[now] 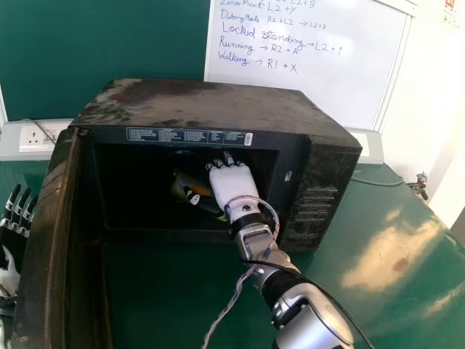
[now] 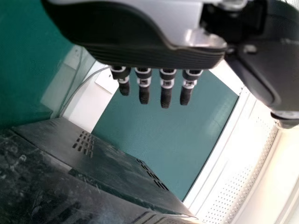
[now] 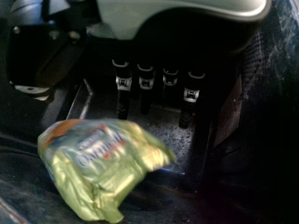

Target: Put biscuit inside oven

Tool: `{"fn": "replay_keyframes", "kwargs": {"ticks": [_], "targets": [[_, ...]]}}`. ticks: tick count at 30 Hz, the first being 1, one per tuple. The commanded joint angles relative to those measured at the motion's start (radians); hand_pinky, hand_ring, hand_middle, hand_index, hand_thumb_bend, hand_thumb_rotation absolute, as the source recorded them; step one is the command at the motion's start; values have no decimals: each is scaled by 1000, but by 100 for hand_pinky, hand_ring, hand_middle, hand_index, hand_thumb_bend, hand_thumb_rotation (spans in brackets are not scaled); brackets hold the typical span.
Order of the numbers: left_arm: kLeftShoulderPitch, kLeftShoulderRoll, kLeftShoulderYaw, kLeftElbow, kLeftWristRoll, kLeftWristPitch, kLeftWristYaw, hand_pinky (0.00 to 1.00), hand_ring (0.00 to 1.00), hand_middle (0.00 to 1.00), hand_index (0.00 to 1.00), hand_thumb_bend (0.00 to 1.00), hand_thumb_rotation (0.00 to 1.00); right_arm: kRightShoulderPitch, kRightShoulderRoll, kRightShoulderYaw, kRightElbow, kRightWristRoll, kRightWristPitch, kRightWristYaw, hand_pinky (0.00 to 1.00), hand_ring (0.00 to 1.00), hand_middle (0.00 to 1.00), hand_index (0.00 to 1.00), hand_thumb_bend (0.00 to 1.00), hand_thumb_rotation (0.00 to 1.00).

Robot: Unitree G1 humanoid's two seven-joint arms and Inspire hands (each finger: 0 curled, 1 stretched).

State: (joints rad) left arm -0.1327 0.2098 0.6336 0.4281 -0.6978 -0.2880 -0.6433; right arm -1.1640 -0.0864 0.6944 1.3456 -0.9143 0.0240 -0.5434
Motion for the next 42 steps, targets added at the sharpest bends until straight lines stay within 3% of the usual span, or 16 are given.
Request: {"fn": "replay_keyframes", "kwargs": {"ticks": [1,6,10,18,25,35,42], "targets": [[38,-37,-3,44,-5,-3,-4,45,64,78,90,11,0,-16,0,-2,-7,10,-4,15,78,88,93,81,78,28],[38,-37,-4,45,-5,-6,-6,43,63,77,90,10,0,-18,-1,-16,-11,31,-20,45,86,93,98,84,78,30],[38,-35,-5,43,-5,0,-3,47,66,78,90,10,0,-19,-3,-13,-16,35,-29,59,88,95,100,87,81,33],[42,-38,-6,35,-3,1,5,44,65,78,90,11,0,-9,-10,-15,-29,45,-57,50,86,93,98,89,84,39],[46,-39,-6,25,-1,4,11,49,66,78,90,10,0,30,-27,-22,-69,55,-91,-11,81,88,92,87,87,51],[38,-28,-2,44,-9,8,-6,47,65,78,91,11,0,167,-98,-61,-254,87,-175,-43,84,87,89,87,85,49],[33,-25,-3,56,-5,4,-1,45,65,78,89,10,0,304,-173,-97,-421,87,-219,-80,77,85,88,85,84,50]]}}
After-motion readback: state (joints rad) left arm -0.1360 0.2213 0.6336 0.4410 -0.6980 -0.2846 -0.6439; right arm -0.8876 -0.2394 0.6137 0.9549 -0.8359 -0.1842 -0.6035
